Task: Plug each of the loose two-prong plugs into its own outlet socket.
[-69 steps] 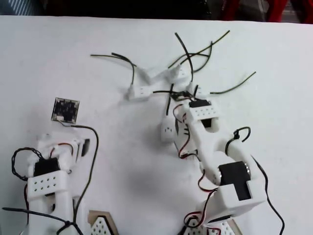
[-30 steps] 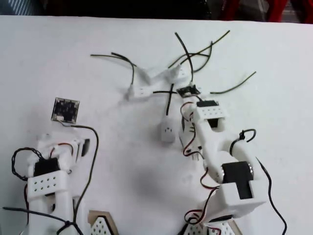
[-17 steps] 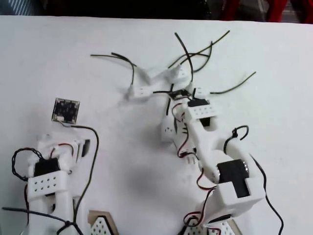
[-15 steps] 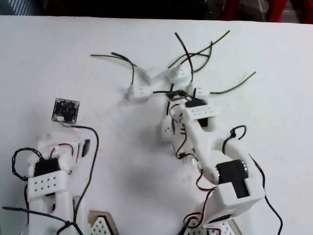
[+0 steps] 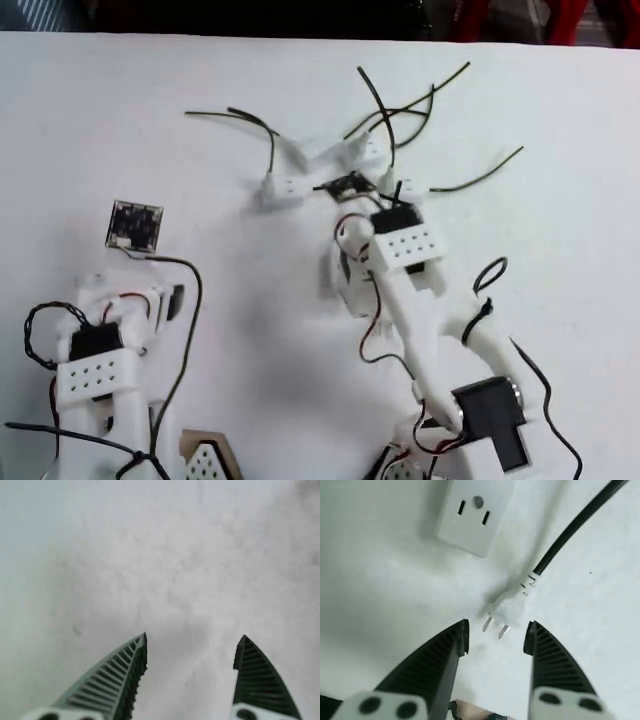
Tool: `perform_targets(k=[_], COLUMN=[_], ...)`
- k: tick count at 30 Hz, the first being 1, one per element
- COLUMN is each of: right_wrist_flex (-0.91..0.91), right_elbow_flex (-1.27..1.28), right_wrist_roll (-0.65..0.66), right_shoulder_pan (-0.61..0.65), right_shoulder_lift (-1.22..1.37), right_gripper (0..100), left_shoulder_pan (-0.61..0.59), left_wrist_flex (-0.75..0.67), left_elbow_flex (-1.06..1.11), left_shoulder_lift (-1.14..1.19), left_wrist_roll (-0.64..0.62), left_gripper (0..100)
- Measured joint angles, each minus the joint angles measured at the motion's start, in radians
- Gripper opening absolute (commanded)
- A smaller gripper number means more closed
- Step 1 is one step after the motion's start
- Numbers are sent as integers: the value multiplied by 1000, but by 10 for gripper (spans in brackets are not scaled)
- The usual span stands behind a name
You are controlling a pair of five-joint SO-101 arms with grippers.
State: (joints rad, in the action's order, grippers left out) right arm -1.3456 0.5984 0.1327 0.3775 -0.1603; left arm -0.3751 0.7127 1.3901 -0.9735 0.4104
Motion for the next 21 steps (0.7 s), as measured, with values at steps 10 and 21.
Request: perform_targets(k=[10,21], right_wrist_flex=[215,262], right_elbow_flex=[183,170], right_wrist_roll=[-11,37], right_shoulder_pan=[-2,-92], right_shoulder_lift=[-15,124], right_gripper=[112,108], left_shoulder_pan=[0,0], left_wrist_flex=[0,0], left_elbow_flex=[0,0], left_shoulder_lift=[0,0], left_wrist_roll=[0,0], left_gripper=[279,279])
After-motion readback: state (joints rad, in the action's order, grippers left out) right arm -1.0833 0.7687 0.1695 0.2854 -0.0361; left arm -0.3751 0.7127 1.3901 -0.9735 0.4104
